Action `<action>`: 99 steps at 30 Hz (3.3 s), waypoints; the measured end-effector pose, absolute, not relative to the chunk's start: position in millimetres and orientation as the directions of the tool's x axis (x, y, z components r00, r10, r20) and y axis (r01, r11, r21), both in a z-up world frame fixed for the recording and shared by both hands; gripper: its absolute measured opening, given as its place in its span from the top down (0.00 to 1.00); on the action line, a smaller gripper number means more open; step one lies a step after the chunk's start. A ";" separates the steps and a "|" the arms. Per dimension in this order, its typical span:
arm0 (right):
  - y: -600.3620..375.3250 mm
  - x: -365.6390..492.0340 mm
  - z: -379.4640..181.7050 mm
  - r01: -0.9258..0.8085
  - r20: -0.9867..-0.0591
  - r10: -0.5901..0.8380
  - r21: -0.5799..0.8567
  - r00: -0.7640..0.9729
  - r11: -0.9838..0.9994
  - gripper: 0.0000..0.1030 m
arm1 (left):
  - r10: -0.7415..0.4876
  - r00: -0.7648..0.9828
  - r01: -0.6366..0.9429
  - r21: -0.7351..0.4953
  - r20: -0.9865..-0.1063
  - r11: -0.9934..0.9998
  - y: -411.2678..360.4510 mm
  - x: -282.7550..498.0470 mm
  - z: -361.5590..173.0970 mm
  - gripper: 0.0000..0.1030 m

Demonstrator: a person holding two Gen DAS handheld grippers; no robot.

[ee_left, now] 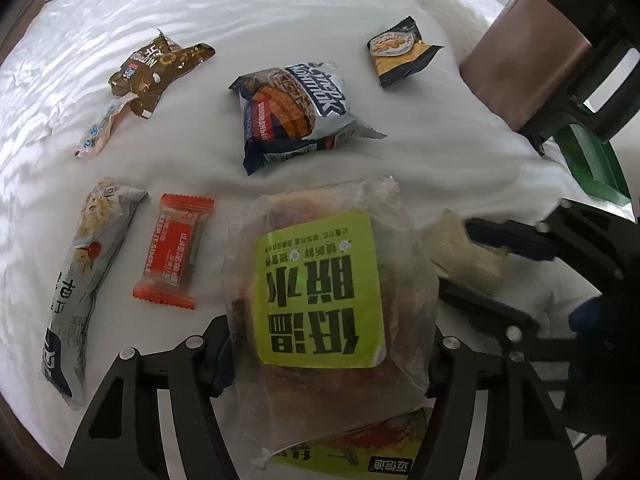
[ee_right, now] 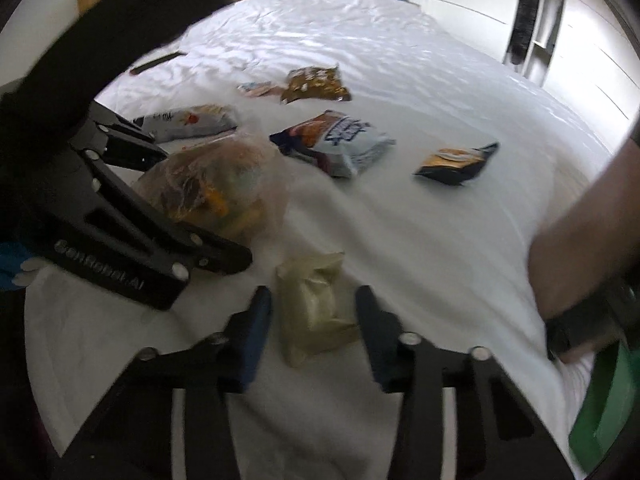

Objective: Organize snacks
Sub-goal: 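Grasp the clear bread bag with the left tool while the right tool grasps the beige packet, then carry the bread bag and beige packet over the green tray with both tools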

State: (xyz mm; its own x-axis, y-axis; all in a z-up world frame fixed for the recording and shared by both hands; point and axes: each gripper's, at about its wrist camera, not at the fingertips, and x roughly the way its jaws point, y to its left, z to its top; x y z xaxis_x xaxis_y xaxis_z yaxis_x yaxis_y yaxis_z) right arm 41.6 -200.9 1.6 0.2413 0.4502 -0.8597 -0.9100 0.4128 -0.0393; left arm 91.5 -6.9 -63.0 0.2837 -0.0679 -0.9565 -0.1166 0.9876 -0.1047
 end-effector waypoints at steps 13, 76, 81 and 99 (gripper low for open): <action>-204.6 57.6 -1.1 -0.868 -0.853 0.488 0.093 0.184 0.489 0.19 | -0.073 0.329 -0.118 -0.118 -0.942 0.986 -4.2 71.9 -50.6 0.50; -606.3 203.4 129.7 -0.146 -0.651 0.074 -0.057 0.756 0.988 0.19 | -0.140 0.388 0.265 -0.035 -0.911 0.964 -374.4 282.8 9.5 0.50; -616.7 226.4 97.5 -0.106 -0.699 0.041 -0.050 0.714 0.993 0.19 | -0.121 0.362 0.231 -0.037 -0.924 0.972 -372.7 298.4 -23.5 0.50; -628.6 239.0 38.9 -0.059 -0.772 -0.045 -0.107 0.634 0.992 0.18 | -0.159 0.379 0.250 -0.065 -0.912 0.966 -371.8 287.3 -45.0 0.47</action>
State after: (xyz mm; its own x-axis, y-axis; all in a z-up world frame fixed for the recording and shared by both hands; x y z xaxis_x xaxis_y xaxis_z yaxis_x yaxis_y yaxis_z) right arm 239.0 -628.6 38.9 0.6337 -0.0454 -0.7723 -0.0594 0.9925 -0.1071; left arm 287.3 -371.8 -45.0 0.3788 -0.1592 -0.9117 0.2501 0.9661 -0.0648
